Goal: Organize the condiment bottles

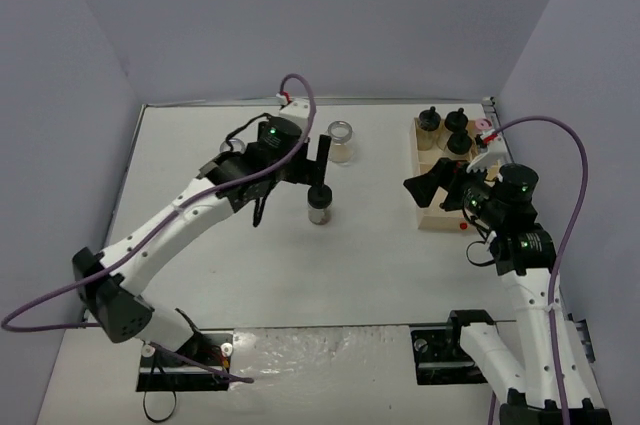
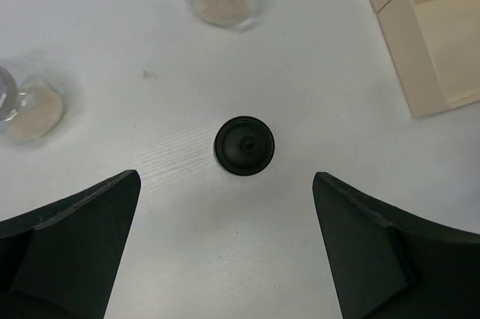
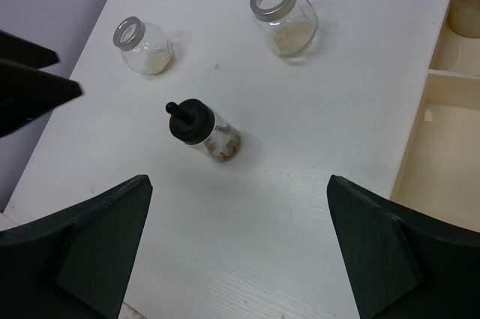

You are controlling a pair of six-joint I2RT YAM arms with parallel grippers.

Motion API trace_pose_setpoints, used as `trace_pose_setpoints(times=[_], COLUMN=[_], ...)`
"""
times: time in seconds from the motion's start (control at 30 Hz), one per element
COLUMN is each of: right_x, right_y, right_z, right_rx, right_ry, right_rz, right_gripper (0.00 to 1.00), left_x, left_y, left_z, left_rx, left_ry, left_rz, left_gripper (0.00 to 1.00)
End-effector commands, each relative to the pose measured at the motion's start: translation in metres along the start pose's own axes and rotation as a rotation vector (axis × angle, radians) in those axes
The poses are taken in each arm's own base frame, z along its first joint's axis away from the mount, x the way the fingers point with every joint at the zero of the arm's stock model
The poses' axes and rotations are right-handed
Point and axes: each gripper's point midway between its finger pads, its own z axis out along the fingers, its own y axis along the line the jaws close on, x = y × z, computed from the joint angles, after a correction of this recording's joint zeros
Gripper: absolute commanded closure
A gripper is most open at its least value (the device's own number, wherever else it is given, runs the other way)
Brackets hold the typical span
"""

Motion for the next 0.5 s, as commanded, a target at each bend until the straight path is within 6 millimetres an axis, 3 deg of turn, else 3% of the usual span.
trace_pose_setpoints(times=[0.0, 0.17, 0.23, 0.33, 0.47], right_x=[-0.031, -0.023, -0.017, 0.011, 0.044], right_y=[0.012, 0.023, 0.025, 0.047, 0.074], right_z=[0.013, 0.046, 0.063, 0.092, 0.129], right_rx=[-0.027, -0.032, -0.035, -0.086, -0.152], right_ry=[-0.045, 0.014, 0.030, 0.089, 0.132], right_rz=[-0.082, -0.150, -0.177, -0.280, -0.430], right_gripper=[0.00, 0.00, 0.00, 0.00, 0.00], left_x=[-0.011, 0.019, 0.036, 0.060, 0.089], left_y=[0.056, 0.133, 0.151, 0.184, 0.211], left_z=[-0.045, -0.069, -0.077, -0.089, -0.100], left_rx=[-0.117, -0.263, -0.297, -0.372, -0.445], left_ry=[-0.105, -0.114, -0.111, -0.112, -0.098], left_rz=[-0.045, -0.141, -0.156, -0.205, -0.265], left_gripper=[0.03, 0.03, 0.03, 0.03, 0.03])
